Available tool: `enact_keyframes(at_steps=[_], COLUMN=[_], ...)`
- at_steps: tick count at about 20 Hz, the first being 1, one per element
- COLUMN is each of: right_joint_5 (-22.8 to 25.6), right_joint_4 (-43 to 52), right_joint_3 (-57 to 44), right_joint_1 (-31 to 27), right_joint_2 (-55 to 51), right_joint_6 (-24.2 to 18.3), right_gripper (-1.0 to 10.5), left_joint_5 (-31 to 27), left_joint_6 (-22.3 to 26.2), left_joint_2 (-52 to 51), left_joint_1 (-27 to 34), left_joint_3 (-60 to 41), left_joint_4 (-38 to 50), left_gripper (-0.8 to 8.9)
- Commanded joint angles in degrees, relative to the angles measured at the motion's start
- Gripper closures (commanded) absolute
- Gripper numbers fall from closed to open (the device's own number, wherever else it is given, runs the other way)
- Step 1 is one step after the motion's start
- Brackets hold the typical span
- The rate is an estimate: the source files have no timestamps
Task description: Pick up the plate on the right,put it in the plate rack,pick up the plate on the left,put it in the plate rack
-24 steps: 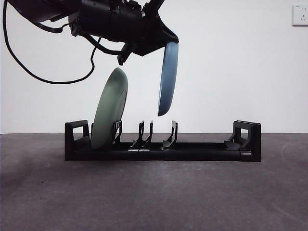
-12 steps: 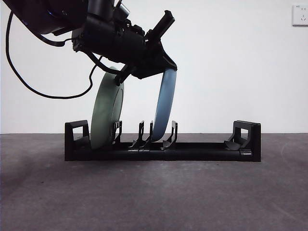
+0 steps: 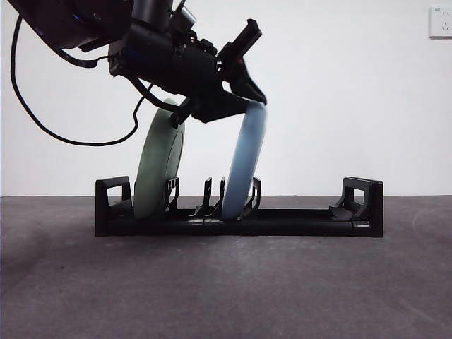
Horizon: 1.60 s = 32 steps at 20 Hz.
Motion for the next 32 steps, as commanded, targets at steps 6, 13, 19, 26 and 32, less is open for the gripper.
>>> enact_keyframes(at_steps=[6,13,19,26,32], right_joint_5=[-0.04,-1.11,-4.59,-7.17,-6.45], right_joint_4=[0.52,-0.13,-1.57,-5.46,-0.74], right_joint_3=[0.07,0.04,0.04,-0.52,-9.27], right_joint_1=[0.04,0.09,0.07,0.09,0.22], right_joint_2=[0.07,0.24,1.36,3.17,-0.48], right_joint_6=[-0.28,-0.44,-1.51,-3.48,-3.43], right_gripper=[5.4,6.2,9.6,9.6,9.6], left_joint_5=[0.07,10.62,13.46,-4.66,-10.43], left_joint_6=[4.0,7.32,15.69,31.3,34.69], left_joint_2=[0.13,-3.45,-14.29,-30.77,-41.77], left_joint_1=[-0.26,-0.98,-1.66,-2.01,4.31], left_joint_3=[-0.2,-0.07,-0.07,-0.07,-3.96], left_joint_4=[-3.04,1.22,-9.25,-36.59,-49.42], left_gripper=[5.84,6.01,8.21,8.21,8.21])
